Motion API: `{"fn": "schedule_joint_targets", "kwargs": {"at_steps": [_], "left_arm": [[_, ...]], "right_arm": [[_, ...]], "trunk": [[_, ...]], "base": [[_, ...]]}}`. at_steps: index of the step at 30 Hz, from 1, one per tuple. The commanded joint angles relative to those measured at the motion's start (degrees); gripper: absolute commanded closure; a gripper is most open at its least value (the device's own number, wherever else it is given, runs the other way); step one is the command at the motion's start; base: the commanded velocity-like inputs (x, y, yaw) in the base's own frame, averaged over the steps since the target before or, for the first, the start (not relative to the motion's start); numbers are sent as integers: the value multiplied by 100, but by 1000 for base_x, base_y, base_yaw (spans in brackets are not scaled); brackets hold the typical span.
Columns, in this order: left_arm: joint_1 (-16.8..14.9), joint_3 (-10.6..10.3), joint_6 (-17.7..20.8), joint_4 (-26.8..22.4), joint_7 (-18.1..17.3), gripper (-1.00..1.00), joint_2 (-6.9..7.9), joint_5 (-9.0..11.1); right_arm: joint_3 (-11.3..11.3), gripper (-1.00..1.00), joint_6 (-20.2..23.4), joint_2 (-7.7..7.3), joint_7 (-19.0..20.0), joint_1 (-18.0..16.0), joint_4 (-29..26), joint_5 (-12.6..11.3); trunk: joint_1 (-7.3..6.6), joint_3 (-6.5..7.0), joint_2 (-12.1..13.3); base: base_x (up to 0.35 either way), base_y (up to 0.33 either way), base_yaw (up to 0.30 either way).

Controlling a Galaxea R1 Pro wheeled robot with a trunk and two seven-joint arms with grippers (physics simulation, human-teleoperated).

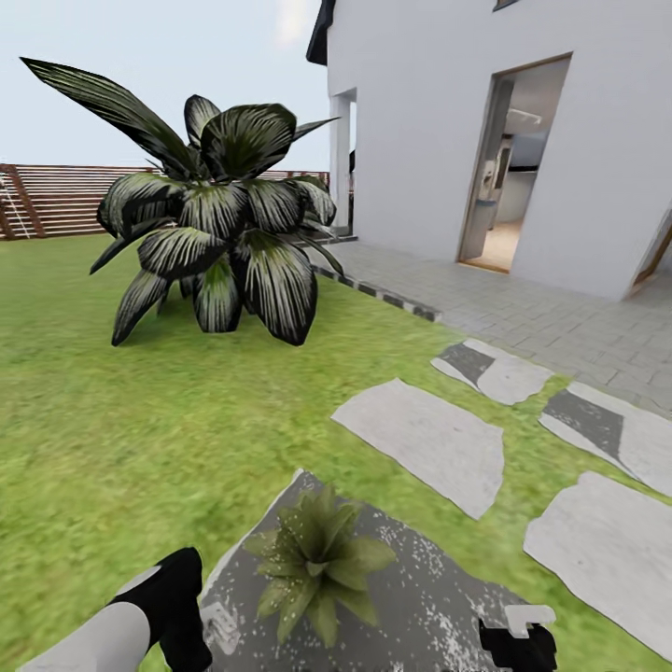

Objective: Pick up the pesticide atomizer in the garden and spray insectifuge to fully cover both potted plants in the garden.

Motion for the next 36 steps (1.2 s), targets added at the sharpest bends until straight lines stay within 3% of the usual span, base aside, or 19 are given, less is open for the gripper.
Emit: {"fn": "schedule_joint_targets", "kwargs": {"at_steps": [1, 5, 11, 15, 26, 36], "left_arm": [[-2, 11, 46, -13, -27, 100, 1, -18], [-2, 64, 60, -307, -10, 100, 4, -18], [-9, 300, 72, -454, -9, 100, -5, -18], [-19, 318, 78, -827, -39, 100, 9, -18], [-25, 320, 72, -935, -3, 100, 19, -18], [-74, 312, 94, -1127, -48, 100, 10, -18]], "right_arm": [[-41, -100, -31, 0, -16, -6, 11, 60], [-41, -100, -31, 0, -16, -6, 11, 60], [-41, -100, -31, 0, -16, -6, 10, 60], [-41, -100, -31, -6, -13, -6, 4, 62], [-41, -100, -22, -79, -15, 29, 8, 61], [-41, -100, -22, -77, -16, 29, 11, 60]], "trunk": [[-3, -5, -2], [-3, -5, -2], [-3, -5, -2], [-3, -5, -2], [-3, -5, -2], [-3, -5, -2]], "base": [[-200, -229, 238], [-139, -224, 264], [123, -165, 274], [137, -116, 129], [-3, -132, 8], [-138, -237, 247]]}}
